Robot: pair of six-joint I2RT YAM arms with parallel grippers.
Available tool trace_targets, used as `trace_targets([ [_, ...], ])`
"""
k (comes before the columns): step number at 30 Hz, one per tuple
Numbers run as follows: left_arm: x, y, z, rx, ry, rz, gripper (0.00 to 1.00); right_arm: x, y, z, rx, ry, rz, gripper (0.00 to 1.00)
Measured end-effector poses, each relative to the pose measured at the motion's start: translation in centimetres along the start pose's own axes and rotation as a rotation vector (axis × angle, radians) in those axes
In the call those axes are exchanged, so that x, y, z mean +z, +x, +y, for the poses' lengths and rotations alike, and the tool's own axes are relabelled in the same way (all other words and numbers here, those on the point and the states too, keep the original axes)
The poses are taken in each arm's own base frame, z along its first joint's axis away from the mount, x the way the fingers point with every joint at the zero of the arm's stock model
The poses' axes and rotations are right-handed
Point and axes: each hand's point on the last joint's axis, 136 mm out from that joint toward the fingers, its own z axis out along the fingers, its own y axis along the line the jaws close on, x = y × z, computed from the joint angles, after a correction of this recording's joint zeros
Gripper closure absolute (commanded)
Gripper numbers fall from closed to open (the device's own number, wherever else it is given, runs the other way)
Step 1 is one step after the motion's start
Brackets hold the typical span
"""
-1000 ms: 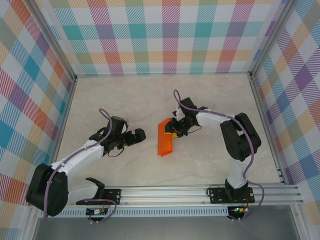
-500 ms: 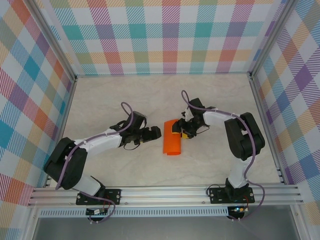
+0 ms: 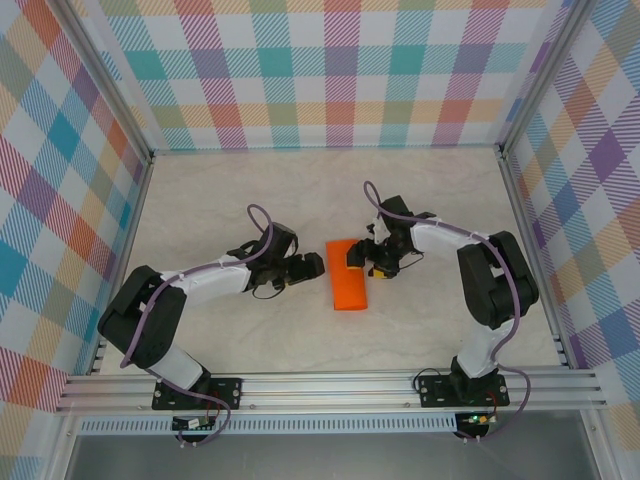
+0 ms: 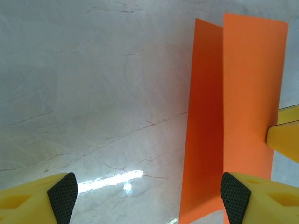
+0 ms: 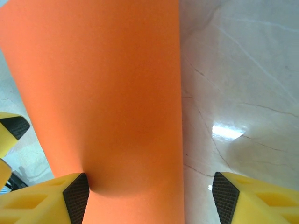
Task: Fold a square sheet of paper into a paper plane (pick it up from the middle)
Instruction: Fold the square sheet of paper in half at the center of the table.
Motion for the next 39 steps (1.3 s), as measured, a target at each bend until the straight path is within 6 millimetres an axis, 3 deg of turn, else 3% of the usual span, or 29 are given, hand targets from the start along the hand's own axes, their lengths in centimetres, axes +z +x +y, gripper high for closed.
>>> trace_targets([
  [13, 1.1, -0.3, -1.1, 0.012, 0.018, 0.002, 0.23, 0.3, -0.8, -2.3, 0.083, 0.115, -0.047, 0.22],
  [39, 2.0, -1.0, -1.5, -0.026, 0.021, -0.007, 0.26, 0.8, -0.8, -2.4, 0.062, 0.158, 0.022, 0.19],
])
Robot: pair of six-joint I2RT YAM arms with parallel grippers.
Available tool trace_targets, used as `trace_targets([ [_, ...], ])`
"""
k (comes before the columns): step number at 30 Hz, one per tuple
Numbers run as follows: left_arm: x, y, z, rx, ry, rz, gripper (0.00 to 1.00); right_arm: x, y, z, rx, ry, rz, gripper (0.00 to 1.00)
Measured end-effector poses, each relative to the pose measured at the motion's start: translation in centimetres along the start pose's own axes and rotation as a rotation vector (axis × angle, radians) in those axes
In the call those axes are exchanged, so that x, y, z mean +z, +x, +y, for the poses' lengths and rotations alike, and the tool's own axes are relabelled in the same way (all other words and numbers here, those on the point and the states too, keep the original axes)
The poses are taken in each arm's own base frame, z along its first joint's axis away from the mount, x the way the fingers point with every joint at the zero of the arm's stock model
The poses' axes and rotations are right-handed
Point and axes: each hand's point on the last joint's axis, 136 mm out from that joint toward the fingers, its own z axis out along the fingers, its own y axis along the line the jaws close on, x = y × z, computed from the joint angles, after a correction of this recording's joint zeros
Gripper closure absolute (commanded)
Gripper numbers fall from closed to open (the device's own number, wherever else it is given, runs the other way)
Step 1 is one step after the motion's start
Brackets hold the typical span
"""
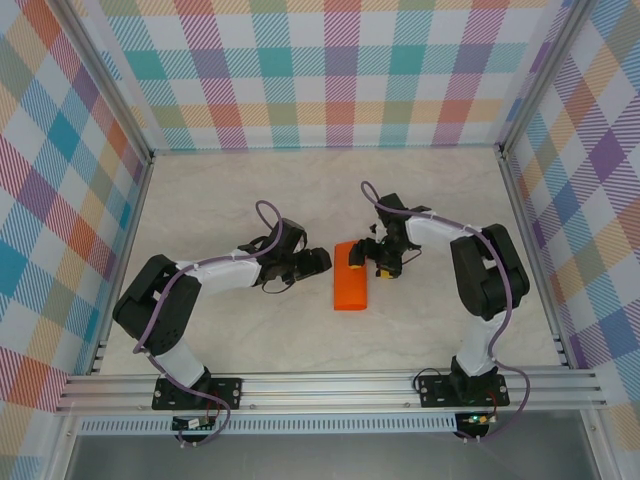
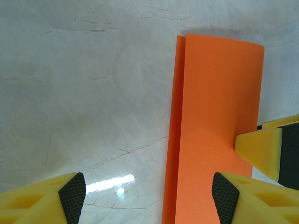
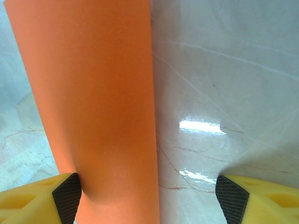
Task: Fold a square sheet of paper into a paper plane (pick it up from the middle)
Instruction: Fold the square sheet of paper in half at the center of the table, then hold the square sheet of paper at the center of the table.
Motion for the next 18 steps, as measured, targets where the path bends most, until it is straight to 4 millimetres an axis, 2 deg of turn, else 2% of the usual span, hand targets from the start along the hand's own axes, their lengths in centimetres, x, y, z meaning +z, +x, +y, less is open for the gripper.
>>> trace_targets([
  [18, 0.0, -0.08, 0.07, 0.0, -0.004, -0.005, 0.26, 0.5, -0.14, -0.37, -0.017, 0.133, 0.016, 0.18],
])
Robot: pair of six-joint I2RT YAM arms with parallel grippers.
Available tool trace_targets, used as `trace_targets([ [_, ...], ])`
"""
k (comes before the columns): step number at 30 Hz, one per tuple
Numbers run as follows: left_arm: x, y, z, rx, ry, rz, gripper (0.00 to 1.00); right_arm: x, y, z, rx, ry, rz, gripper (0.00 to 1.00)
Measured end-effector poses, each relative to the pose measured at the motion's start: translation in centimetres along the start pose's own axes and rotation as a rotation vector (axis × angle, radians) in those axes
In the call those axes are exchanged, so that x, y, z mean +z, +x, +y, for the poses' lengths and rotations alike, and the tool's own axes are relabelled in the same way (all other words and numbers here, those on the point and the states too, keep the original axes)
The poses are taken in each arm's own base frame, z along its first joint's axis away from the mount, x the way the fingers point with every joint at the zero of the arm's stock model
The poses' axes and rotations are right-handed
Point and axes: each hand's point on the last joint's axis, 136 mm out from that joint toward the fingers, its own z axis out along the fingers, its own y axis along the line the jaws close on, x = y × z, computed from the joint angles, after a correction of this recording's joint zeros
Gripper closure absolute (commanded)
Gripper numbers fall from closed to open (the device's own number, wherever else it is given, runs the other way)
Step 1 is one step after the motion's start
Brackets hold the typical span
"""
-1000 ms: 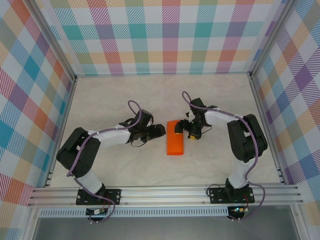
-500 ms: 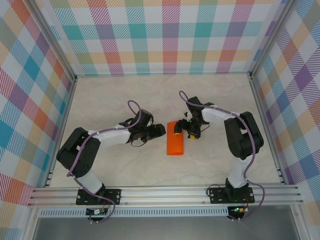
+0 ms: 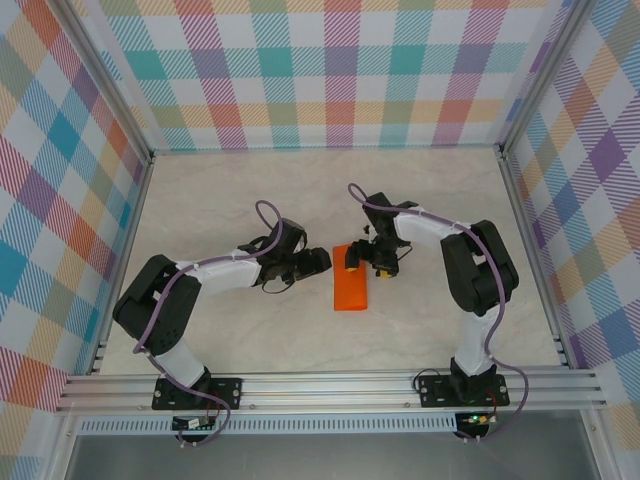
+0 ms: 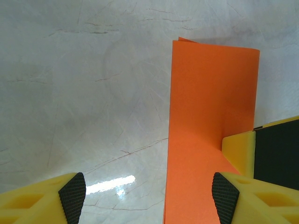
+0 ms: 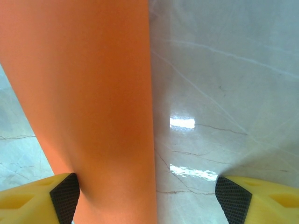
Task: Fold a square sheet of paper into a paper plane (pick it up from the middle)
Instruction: Hold the square sheet of paper at the center of the table.
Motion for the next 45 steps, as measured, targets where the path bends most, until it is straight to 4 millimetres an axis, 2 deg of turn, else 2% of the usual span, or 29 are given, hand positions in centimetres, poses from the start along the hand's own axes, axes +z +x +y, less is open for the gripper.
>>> trace_targets([
  [14, 0.0, 0.0, 0.0, 0.0, 0.0, 0.0, 0.26, 0.1, -0.1, -0.2, 0.032, 0.004, -0.015, 0.2],
  [18, 0.0, 0.0, 0.0, 0.0, 0.0, 0.001, 0.29, 0.2, -0.1, -0.2, 0.035, 0.006, -0.013, 0.21],
  [22, 0.3, 0.0, 0.0, -0.006, -0.001, 0.007, 0.38, 0.3, -0.1, -0.4, 0.04, 0.012, -0.011, 0.21],
  [25, 0.6, 0.0, -0.2, -0.009, 0.002, 0.015, 0.51, 0.3, -0.1, -0.4, 0.045, 0.015, -0.011, 0.21],
  [28, 1.2, 0.1, -0.6, -0.006, 0.006, 0.029, 0.73, 0.4, 0.0, -0.5, 0.047, 0.02, -0.011, 0.21],
  [30, 1.9, 0.3, -1.2, -0.005, 0.014, 0.048, 0.96, 0.5, 0.0, -0.5, 0.049, 0.025, -0.008, 0.21],
  [31, 2.3, 0.3, -1.4, -0.008, 0.017, 0.054, 1.0, 0.6, 0.1, -0.6, 0.051, 0.027, -0.005, 0.21],
  [39, 4.5, 0.7, -3.5, 0.007, 0.046, 0.091, 1.0, 0.6, 0.1, -0.7, 0.052, 0.032, -0.005, 0.21],
  [45, 5.6, 0.9, -3.6, 0.005, 0.041, 0.101, 1.0, 0.7, 0.1, -0.7, 0.052, 0.034, -0.005, 0.21],
])
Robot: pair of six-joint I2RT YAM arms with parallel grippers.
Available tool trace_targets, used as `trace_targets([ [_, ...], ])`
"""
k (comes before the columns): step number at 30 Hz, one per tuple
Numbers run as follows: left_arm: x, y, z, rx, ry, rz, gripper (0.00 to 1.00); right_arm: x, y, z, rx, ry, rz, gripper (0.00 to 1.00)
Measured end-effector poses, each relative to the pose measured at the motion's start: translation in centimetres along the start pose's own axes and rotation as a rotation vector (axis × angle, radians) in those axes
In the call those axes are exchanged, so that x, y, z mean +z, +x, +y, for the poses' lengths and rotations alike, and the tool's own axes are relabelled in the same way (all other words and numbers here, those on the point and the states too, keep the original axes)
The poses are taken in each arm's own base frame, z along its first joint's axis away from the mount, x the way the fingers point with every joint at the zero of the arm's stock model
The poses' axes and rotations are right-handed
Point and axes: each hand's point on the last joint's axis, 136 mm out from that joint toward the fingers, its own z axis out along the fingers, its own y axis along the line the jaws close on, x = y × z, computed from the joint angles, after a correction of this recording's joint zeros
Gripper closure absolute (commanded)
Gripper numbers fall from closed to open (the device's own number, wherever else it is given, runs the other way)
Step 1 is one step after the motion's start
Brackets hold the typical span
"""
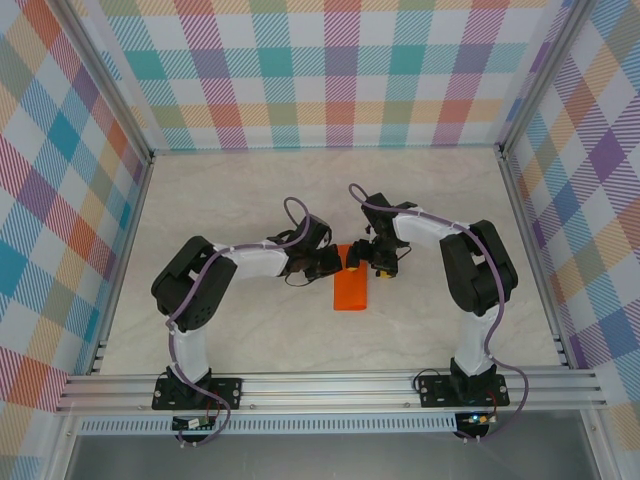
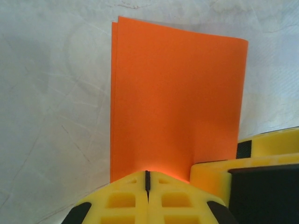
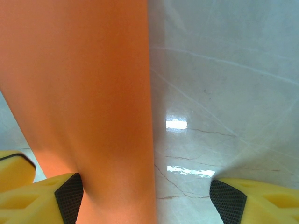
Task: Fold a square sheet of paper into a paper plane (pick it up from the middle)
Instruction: Hold the square sheet of paper at the center of the table.
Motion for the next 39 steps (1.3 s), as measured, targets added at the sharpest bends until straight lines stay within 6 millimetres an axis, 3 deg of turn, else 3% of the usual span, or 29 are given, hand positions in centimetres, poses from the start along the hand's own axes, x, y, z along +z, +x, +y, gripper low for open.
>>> trace_targets([
  [15, 0.8, 0.2, 0.4, -0.023, -0.012, 0.015, 1.0, 0.0, 0.0, 0.1, -0.001, -0.003, 0.002, 0.19],
  [23, 0.9, 0.2, 0.5, -0.022, -0.016, 0.013, 1.0, -1.7, -0.4, 0.7, -0.031, -0.035, -0.063, 0.18],
  [25, 0.9, 0.2, 0.5, -0.021, -0.016, 0.012, 1.0, -2.7, -0.5, 0.1, -0.036, -0.047, -0.094, 0.3],
  [28, 0.9, 0.2, 0.5, -0.019, -0.016, 0.012, 1.0, -5.4, -0.8, 0.8, -0.048, -0.123, -0.163, 0.56],
  [31, 0.9, 0.2, 0.5, -0.019, -0.016, 0.012, 1.0, -7.7, -1.1, 3.2, -0.089, -0.265, -0.206, 0.82],
  [33, 0.9, 0.2, 0.5, -0.019, -0.016, 0.012, 1.0, -7.7, -0.8, 4.4, -0.108, -0.337, -0.199, 0.95],
  [39, 0.9, 0.2, 0.5, -0.018, -0.016, 0.012, 1.0, -4.5, 1.0, 4.5, -0.079, -0.419, -0.078, 0.98],
])
